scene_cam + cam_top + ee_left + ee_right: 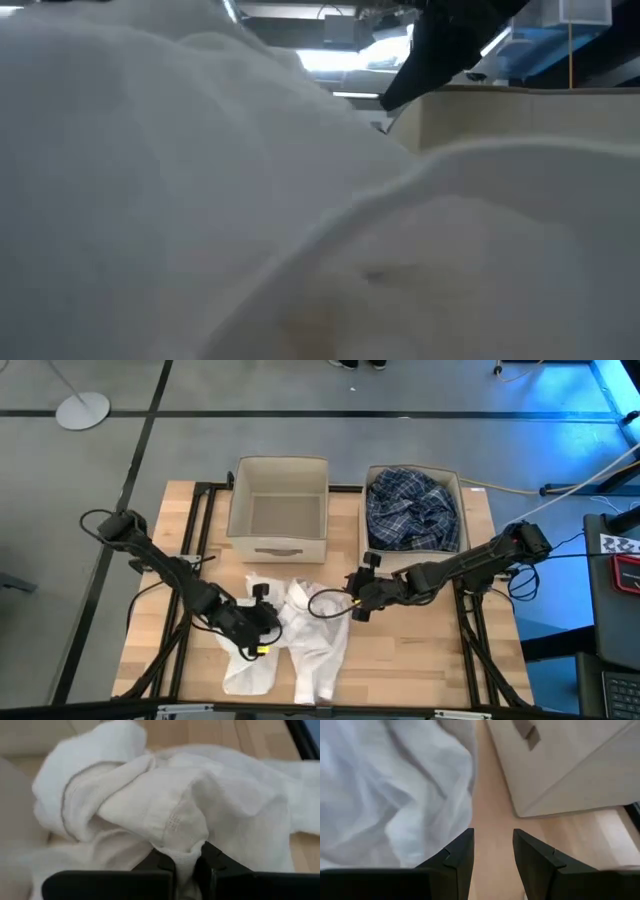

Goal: Sort clothes
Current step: Put the white shirt in the left laundry organizer

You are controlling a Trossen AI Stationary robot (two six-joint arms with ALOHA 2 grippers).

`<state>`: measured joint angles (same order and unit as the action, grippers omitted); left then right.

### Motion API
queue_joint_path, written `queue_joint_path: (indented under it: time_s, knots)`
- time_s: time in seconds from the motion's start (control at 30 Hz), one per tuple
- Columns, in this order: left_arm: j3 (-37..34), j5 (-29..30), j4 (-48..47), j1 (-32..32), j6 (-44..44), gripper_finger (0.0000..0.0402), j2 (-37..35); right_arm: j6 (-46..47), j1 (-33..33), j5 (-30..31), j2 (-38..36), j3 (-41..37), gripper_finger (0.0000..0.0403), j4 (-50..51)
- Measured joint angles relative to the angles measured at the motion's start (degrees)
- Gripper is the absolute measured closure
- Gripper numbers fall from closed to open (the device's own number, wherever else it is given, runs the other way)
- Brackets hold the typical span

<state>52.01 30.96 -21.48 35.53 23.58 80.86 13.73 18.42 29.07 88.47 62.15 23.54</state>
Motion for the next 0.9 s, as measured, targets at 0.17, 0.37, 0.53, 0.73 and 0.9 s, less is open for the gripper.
queue_joint_path:
  time_s: [0.17,0.37,0.53,0.73,0.9]
  knots:
    - [0.8,0.6,1.6,0.0,-4.2,0.0385,-2.9,1.3,0.0,-1.3,-0.1,0.0,0.0263,0.2]
    - [6.8,3.5,0.8,-0.2,-12.9,0.0384,-9.3,1.3,0.0,-1.6,-0.1,0.0,0.0263,0.1]
    - [11.5,10.4,0.4,-0.4,-23.3,0.0386,-14.2,1.4,0.0,-1.6,-0.1,0.0,0.0263,0.1]
    - [16.8,21.2,1.3,-2.8,-36.0,0.0386,-17.8,1.4,0.0,-1.6,-0.2,0.0,0.0263,0.1]
    - [20.8,26.5,7.8,-7.1,-49.8,0.0384,-18.3,1.4,0.0,-1.2,-0.2,0.0,0.0263,0.1]
